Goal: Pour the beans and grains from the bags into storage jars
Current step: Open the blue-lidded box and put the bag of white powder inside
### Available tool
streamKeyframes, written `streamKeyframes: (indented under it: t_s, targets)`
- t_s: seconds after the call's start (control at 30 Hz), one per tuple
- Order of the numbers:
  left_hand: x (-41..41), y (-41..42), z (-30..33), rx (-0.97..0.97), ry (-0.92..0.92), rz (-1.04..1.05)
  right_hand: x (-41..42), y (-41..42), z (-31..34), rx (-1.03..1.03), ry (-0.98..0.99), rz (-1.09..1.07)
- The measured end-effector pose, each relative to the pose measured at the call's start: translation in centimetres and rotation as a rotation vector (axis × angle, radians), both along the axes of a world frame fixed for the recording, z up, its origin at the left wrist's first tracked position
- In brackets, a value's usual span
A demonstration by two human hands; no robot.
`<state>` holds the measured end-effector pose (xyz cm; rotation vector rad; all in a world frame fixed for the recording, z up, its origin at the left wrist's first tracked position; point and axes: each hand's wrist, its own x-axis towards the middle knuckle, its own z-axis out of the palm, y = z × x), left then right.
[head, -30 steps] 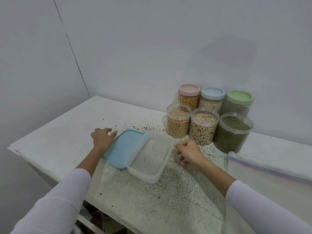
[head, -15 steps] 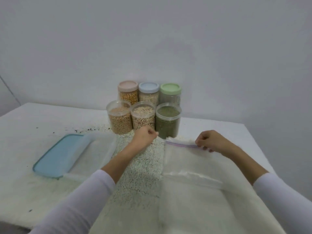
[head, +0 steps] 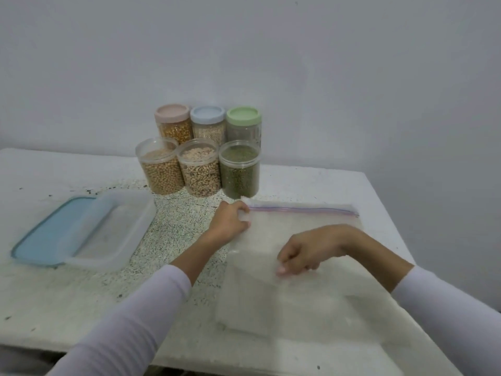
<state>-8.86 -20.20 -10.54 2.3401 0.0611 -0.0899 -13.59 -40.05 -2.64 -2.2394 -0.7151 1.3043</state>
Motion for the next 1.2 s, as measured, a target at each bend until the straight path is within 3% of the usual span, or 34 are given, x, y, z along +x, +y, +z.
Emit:
streamKeyframes:
  t_s: [0.1,0.2,0.3,0.4,0.47,0.53,0.63,0.77,0.87,1.0,1.2]
  targets:
    - [-0.2,-0.6,-0.5,0.094,-0.032,0.044,-1.8,0.3,-0.6,-0.096,0.089,0.138]
    - [-0.2,-1.0,-0.4,0.089,-0.044,0.092,-1.5,-1.0,0.1,0.019,0.172,0.129]
    - [-0.2,-1.4,-0.3,0.084,-0.026,0.156,0.5,-3.7,-0.5,0.147,-0.07,-0.373]
    - [-0.5,-1.8,-0.7,0.143,-0.036,0.181,2.6,-6.5,-3.4,-0.125,-0.641,-0.877]
    - [-0.6,-2.2,-1.1,0.174,-0.043,0.202,2.9,-7.8,-5.2,-0.337,-0.665,-1.117]
    - [-0.7,-2.9,-1.1,0.188,-0.035,0.225,3.2,-8.5,-6.3,-0.377,-0.57,-1.243]
    - [-0.3,-4.0,-0.8,0.182,0.011,0.252,4.0,-9.3,-6.7,-0.315,-0.532,-1.235]
    - [0.6,-4.3,-0.1,0.072,0.115,0.357,4.4,-10.4,-6.3,-0.057,-0.432,-1.257]
    - [0.8,-4.4,0.4,0.063,0.172,0.377,4.4,-10.6,-6.3,-0.073,-0.433,-1.304]
    - [1.1,-4.7,0.4,-0.017,0.165,0.379,4.4,-10.2,-6.1,0.143,-0.454,-1.34]
    - [1.6,-5.3,0.8,-0.204,0.169,0.469,5.0,-9.9,-6.0,0.155,-0.515,-1.359]
